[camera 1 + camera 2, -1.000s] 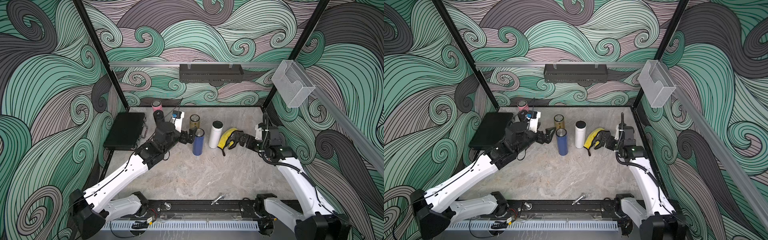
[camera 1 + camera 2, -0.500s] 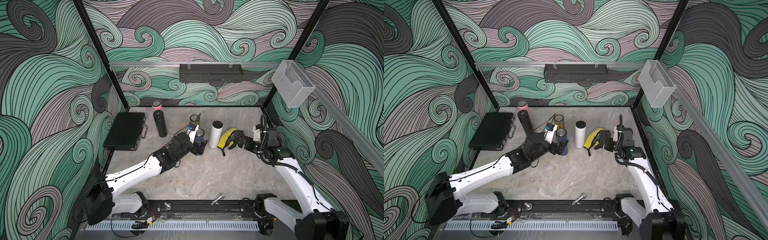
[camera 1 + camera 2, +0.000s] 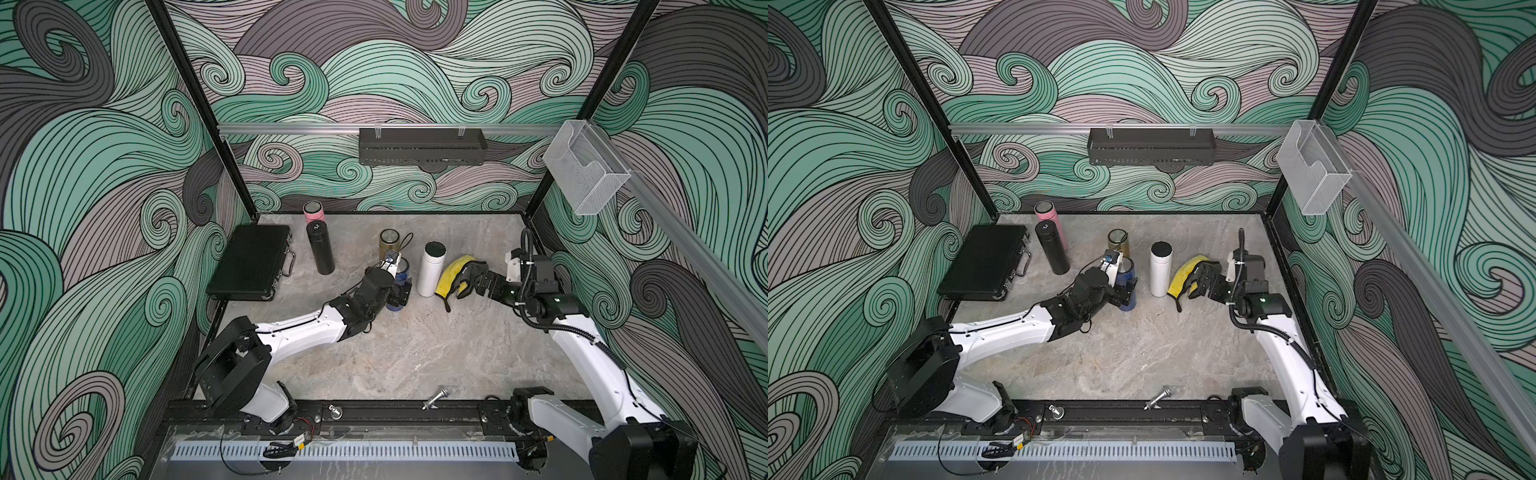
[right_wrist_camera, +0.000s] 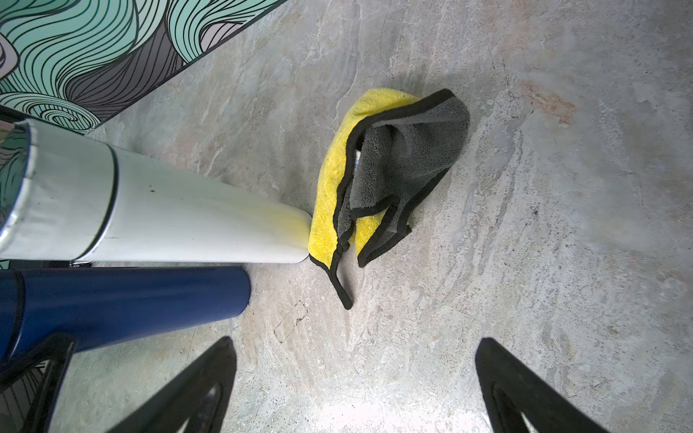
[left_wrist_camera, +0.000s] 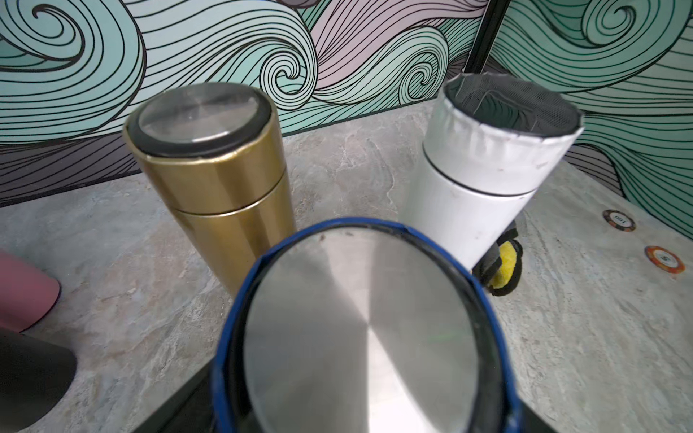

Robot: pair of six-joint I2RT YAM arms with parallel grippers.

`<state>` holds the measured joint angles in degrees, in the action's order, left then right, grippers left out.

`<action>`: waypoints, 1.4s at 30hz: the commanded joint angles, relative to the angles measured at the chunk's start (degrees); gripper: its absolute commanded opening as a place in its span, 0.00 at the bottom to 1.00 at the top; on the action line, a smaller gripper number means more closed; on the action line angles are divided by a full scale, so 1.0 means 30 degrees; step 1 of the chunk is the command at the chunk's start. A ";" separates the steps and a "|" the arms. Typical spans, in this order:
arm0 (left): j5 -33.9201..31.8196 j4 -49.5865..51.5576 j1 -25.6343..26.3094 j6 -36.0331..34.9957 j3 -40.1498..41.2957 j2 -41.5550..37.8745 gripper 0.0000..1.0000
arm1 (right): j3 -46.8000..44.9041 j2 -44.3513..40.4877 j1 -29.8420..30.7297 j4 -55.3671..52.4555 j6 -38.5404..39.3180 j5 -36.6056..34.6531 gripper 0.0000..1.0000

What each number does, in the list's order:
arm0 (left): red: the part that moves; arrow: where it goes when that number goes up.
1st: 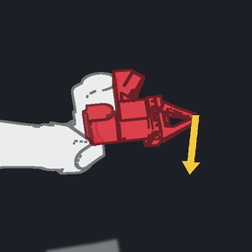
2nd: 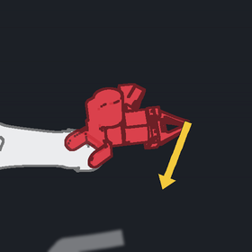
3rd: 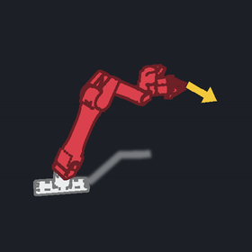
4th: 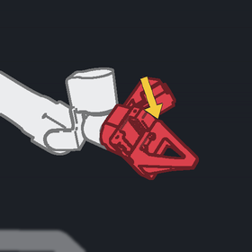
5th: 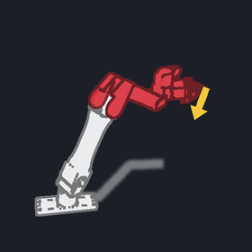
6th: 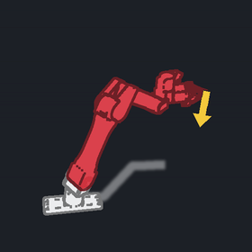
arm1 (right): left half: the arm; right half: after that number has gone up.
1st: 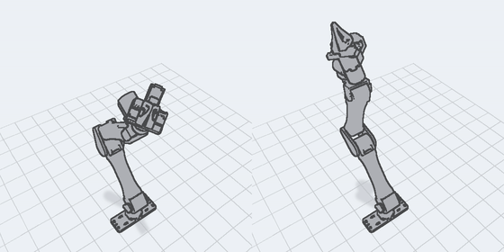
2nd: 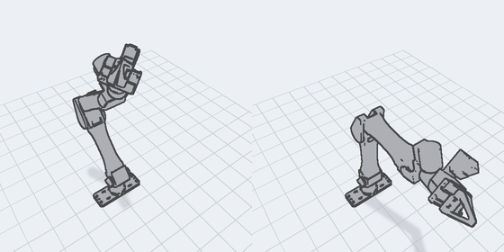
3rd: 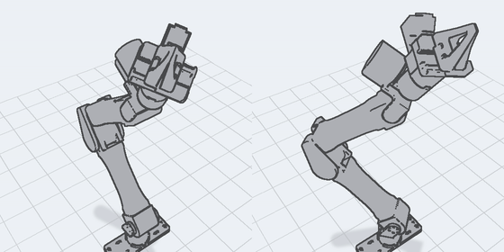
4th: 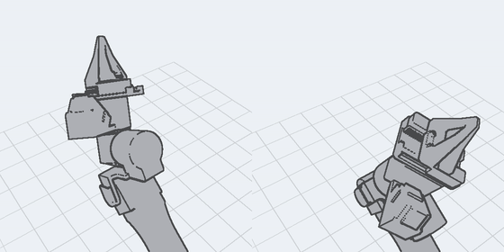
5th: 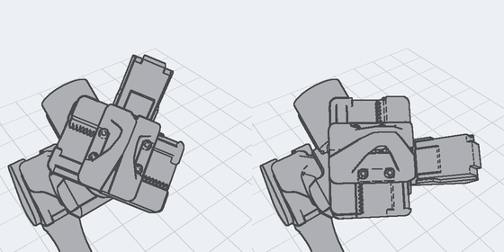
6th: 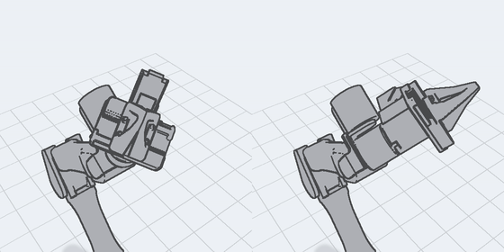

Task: Wipe the surface of the thermos
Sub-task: Pick up the thermos from the center of the board.

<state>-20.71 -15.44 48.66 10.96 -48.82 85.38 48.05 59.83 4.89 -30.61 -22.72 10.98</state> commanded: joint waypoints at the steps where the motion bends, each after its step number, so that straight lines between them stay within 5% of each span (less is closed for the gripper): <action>1: -0.0572 -0.0902 0.0135 0.0008 -0.1038 0.0371 0.90 | 0.0183 0.0007 0.0067 0.0150 0.0205 0.0147 0.99; 31: -0.0729 -0.1820 0.0126 0.0082 -0.1356 0.1359 0.78 | -0.0090 0.0153 0.0071 0.0295 0.0248 -0.0028 0.98; 42: -0.0800 -0.1672 0.0126 -0.0121 -0.1507 0.1220 0.42 | -0.0697 0.0886 0.0071 0.1101 -0.1078 -0.1416 0.99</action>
<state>-22.68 -19.66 48.66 10.94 -50.92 89.21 47.13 61.65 4.89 -28.34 -23.53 10.00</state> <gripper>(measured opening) 0.624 0.990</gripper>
